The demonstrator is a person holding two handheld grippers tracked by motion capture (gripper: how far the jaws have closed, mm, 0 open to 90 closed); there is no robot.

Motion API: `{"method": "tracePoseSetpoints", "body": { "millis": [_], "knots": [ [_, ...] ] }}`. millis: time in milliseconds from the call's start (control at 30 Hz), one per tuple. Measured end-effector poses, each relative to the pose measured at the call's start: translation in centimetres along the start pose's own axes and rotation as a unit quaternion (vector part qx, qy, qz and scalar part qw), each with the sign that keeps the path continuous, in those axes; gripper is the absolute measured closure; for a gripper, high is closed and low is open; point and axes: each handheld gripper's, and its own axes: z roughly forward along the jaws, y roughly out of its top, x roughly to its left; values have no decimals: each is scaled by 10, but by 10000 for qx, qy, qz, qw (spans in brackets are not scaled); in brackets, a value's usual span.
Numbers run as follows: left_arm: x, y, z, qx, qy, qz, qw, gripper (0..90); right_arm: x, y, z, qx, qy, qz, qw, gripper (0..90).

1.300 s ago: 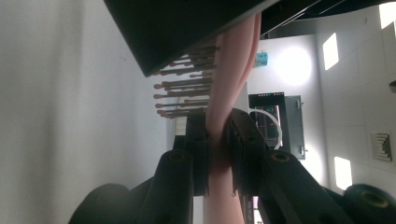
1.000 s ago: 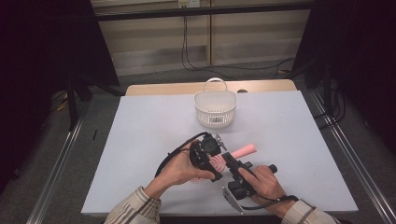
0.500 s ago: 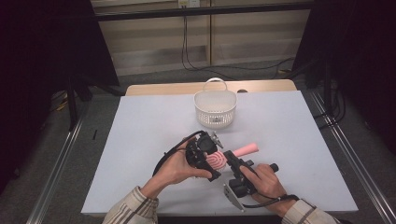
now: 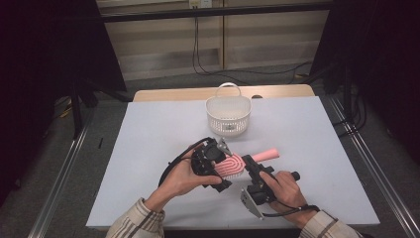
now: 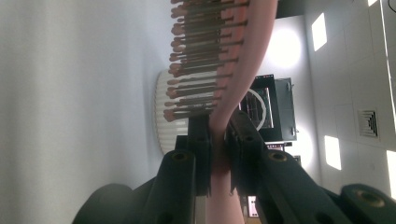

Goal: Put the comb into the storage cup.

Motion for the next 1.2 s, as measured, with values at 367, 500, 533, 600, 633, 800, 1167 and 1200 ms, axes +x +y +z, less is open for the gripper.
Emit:
{"method": "tracePoseSetpoints", "body": {
  "millis": [367,500,533,600,633,800,1167,1200],
  "knots": [
    [3,-7,-6,-150,123,-18,9998,63,-3,-6,0,164,-75,46,9998,816],
    [6,-12,-5,-161,137,-181,9996,63,-4,-8,-1,227,-141,-21,9996,816],
    [7,-13,-6,-133,151,-174,9996,63,-4,-8,-1,238,-136,-23,9996,816],
    [8,-16,-6,-152,184,-252,9994,63,-5,-9,-1,263,-158,-106,9995,816],
    [10,-17,-7,-101,210,-179,9996,63,-3,-9,-2,310,-127,20,9994,816],
    [9,-22,-10,-338,274,-258,9987,63,-7,-13,-2,363,-132,13,9993,816],
    [13,-36,-11,-620,601,-174,9961,45,-17,-28,-3,489,-159,435,9977,816],
    [14,-38,-11,-614,599,-182,9961,45,-18,-30,-3,517,-158,480,9974,816]
  ]
}}
